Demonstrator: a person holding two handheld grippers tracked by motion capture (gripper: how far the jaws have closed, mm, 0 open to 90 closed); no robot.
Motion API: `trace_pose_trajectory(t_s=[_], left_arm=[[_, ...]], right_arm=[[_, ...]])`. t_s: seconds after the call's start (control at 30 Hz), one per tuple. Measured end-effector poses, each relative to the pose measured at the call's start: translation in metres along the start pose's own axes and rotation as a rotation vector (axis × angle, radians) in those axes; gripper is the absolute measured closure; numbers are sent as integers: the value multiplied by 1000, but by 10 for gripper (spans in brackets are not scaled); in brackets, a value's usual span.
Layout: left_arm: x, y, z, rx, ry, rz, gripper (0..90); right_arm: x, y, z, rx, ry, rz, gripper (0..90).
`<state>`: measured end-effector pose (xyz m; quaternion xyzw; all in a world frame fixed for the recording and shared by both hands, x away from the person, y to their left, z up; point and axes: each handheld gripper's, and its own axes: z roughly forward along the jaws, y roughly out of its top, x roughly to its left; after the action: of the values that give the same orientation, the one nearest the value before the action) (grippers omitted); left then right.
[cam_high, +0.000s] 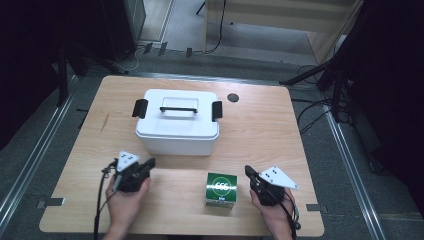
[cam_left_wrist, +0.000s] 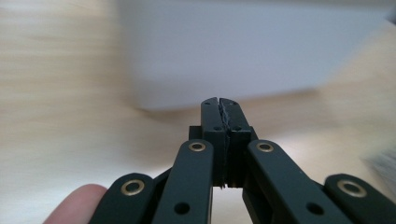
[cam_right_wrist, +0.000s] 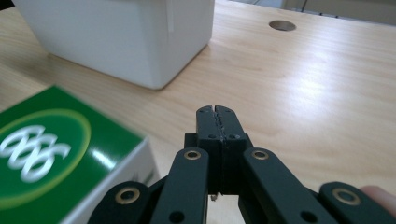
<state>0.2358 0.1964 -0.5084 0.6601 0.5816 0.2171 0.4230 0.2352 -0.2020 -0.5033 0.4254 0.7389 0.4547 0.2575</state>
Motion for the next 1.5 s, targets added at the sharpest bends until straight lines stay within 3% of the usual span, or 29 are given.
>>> trace_pose_trajectory(t_s=[0.03,0.1,0.13,0.17,0.23,0.27,0.4,0.47,0.5,0.67,0.83,0.9,0.97,1.23,1.3,1.33,1.4,1.5], left_arm=[[17,8,0,-9,38,-17,900],[25,11,0,-10,49,-32,900],[37,19,3,-10,75,-40,900],[37,19,3,-10,75,-40,900],[50,31,8,-4,87,-57,900],[50,31,8,-4,87,-57,900],[58,50,22,17,76,-58,900],[59,54,25,18,72,-54,900],[58,58,28,22,67,-50,900],[52,70,40,38,44,-14,900],[45,71,43,37,33,-15,900],[43,70,44,35,32,-15,900],[41,69,44,33,30,-17,900],[28,62,40,33,-4,-15,900],[28,59,37,27,-3,-10,900],[29,56,33,16,10,-4,900],[32,52,26,11,32,-4,830],[39,44,17,8,68,-9,701]], right_arm=[[-2,9,10,-3,3,-3,900],[-3,15,17,0,15,-1,900],[-3,24,31,5,24,-10,900],[-3,24,31,5,24,-10,900],[-3,38,52,25,40,-45,900],[-3,38,52,25,40,-45,900],[-8,59,82,61,81,-55,900],[-8,62,86,68,73,-59,900],[-9,68,96,79,78,-57,900],[-2,76,111,88,92,-74,900],[7,76,118,94,109,-103,900],[10,75,119,100,88,-120,900],[5,72,117,92,106,-74,900],[-2,64,108,80,103,-47,900],[-3,63,105,81,90,-57,857],[-7,61,101,73,83,-43,791],[-12,59,96,52,83,-41,728],[-20,53,88,24,68,-77,655]])
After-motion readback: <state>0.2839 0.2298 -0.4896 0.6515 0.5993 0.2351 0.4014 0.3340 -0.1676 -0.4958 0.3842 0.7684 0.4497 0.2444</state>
